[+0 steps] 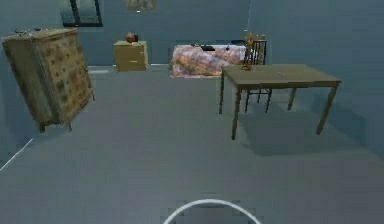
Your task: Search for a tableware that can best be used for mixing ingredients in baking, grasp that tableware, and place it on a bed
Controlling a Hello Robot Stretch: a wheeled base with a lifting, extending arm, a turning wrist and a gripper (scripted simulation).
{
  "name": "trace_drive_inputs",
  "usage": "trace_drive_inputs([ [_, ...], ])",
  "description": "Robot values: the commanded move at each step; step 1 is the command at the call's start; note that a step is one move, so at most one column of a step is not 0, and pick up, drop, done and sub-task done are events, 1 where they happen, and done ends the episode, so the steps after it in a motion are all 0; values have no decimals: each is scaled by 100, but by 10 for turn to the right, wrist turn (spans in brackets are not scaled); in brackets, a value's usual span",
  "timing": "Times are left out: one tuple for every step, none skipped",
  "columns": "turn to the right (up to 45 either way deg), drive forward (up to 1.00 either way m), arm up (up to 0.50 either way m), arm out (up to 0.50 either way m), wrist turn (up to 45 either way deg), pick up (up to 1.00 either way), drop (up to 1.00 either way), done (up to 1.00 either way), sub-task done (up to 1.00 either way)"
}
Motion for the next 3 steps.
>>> trace_drive_inputs([
  [0, 100, 0, 0, 0, 0, 0, 0, 0],
  [0, 100, 0, 0, 0, 0, 0, 0, 0],
  [0, 90, 0, 0, 0, 0, 0, 0, 0],
])
